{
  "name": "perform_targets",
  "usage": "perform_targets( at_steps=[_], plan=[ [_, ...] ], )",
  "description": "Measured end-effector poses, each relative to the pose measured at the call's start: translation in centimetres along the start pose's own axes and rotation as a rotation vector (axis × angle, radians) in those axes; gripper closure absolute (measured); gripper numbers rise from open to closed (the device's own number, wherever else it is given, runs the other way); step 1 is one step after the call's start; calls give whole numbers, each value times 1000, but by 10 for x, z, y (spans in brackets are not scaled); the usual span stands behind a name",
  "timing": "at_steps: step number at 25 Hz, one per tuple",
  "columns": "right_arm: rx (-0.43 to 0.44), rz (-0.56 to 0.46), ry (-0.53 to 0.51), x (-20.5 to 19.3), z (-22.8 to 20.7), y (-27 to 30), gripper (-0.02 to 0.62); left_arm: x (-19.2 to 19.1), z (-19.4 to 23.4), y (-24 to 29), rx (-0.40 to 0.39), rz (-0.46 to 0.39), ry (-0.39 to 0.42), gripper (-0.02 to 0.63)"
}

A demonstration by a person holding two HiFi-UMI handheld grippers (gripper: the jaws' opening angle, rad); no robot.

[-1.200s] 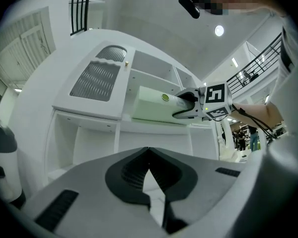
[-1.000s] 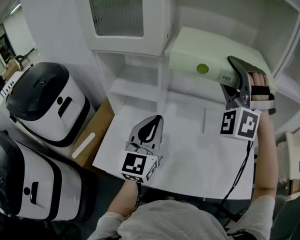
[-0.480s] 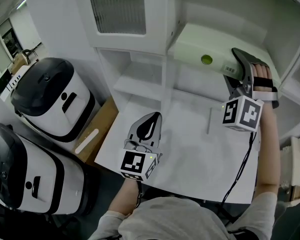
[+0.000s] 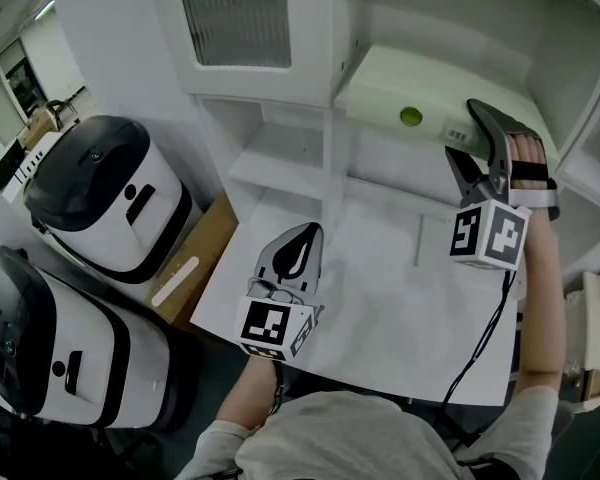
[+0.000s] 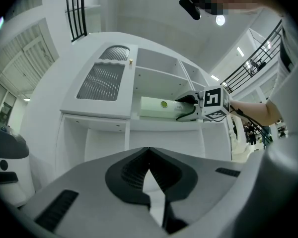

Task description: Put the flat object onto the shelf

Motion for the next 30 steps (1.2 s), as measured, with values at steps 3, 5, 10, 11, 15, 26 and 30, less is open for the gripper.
perform_targets(
  at_steps=[3, 5, 10, 11, 15, 26, 30],
  plan=[
    [-9, -16, 2, 0, 1, -11, 259, -1, -2, 0, -7, 4, -2, 591],
    [-19, -30, 5, 1, 2, -20, 259, -1, -4, -1, -10, 4, -2, 591],
    [-70, -9, -4, 2, 4, -25, 330, -1, -7, 0, -19, -1, -2, 591],
    [-75, -5, -4, 1, 4, -24, 330, -2, -8, -1, -19, 1, -2, 591],
    [-77, 17, -3, -1, 4, -18, 331, -1, -10, -3, -10, 0, -5, 591],
    [-81, 59, 5, -5, 6, 10, 333, -2, -3, -16, 51, 3, 0, 591],
    [-91, 52, 15, -5, 5, 10, 331, 0, 1, -20, 61, 1, 2, 591]
  ],
)
Point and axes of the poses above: the fingertips, and each gripper's own axes: y forward along the fingers, z to its left, x out of its top, the point moved 10 cm from there along -y, backward along the fingers, and after that the axes turned 3 degrees about z, right-handed, at the moved point
